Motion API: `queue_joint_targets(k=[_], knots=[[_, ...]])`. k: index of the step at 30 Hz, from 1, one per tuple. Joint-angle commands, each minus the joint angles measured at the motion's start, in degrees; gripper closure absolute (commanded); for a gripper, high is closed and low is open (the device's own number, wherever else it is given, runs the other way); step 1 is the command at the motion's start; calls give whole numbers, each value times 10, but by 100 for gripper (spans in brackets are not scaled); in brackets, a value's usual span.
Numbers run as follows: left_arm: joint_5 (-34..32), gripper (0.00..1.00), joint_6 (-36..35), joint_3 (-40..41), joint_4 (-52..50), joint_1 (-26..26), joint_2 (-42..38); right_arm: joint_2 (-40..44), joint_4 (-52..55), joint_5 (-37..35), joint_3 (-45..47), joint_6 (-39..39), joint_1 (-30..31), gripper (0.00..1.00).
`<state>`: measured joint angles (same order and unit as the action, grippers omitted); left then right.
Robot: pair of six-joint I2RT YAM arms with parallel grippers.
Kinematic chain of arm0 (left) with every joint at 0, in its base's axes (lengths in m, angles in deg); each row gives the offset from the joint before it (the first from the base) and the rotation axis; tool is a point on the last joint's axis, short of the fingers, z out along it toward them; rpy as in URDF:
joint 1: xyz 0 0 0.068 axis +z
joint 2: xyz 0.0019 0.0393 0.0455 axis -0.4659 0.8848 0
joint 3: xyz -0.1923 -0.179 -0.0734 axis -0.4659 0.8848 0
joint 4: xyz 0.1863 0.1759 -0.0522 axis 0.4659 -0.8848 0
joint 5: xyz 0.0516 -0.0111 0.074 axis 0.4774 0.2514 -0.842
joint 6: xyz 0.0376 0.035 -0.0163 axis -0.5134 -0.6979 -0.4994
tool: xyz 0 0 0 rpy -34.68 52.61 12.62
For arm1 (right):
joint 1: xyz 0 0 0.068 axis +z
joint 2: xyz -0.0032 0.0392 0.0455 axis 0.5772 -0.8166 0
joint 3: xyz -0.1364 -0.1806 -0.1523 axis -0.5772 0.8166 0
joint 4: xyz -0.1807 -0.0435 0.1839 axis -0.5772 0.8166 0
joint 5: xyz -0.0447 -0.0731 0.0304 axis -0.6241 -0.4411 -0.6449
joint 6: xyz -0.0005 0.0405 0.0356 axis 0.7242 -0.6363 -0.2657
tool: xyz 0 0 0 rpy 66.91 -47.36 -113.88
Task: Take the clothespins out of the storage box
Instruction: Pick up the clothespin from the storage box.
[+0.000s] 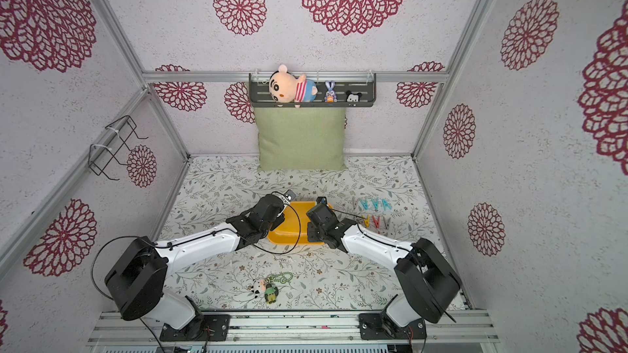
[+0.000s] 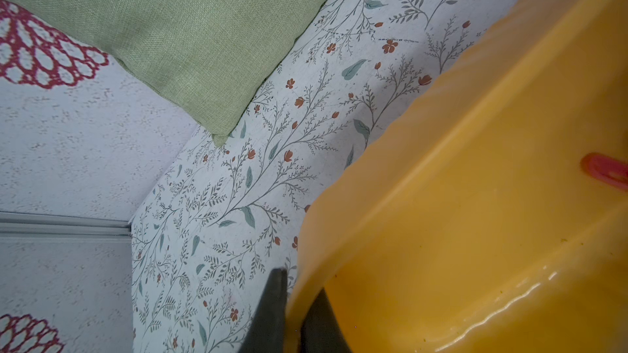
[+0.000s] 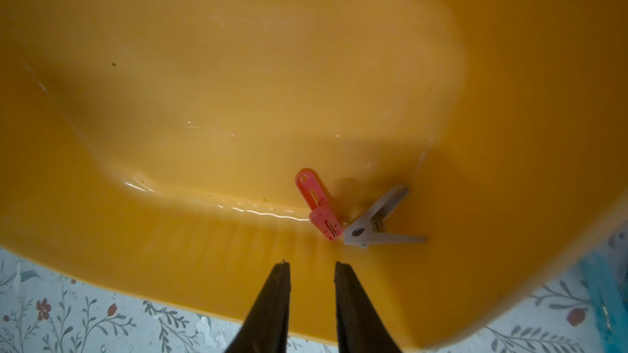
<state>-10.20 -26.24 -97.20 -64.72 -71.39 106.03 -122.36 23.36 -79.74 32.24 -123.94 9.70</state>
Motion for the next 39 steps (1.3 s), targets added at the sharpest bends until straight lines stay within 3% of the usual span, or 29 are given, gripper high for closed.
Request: queue_joint_targets(k=[1, 11, 17, 39], knots=[[1, 100, -18, -1, -41, -2, -4, -13, -15, -18, -21, -10, 2, 72], [1, 100, -19, 0, -41, -2, -7, -62, 5, -41, -52, -13, 2, 74], [1, 100, -18, 0, -41, -2, -7, -76, 11, -48, -58, -15, 1, 80], [0, 100, -18, 0, -41, -2, -9, -107, 29, -34, -62, -15, 8, 78]])
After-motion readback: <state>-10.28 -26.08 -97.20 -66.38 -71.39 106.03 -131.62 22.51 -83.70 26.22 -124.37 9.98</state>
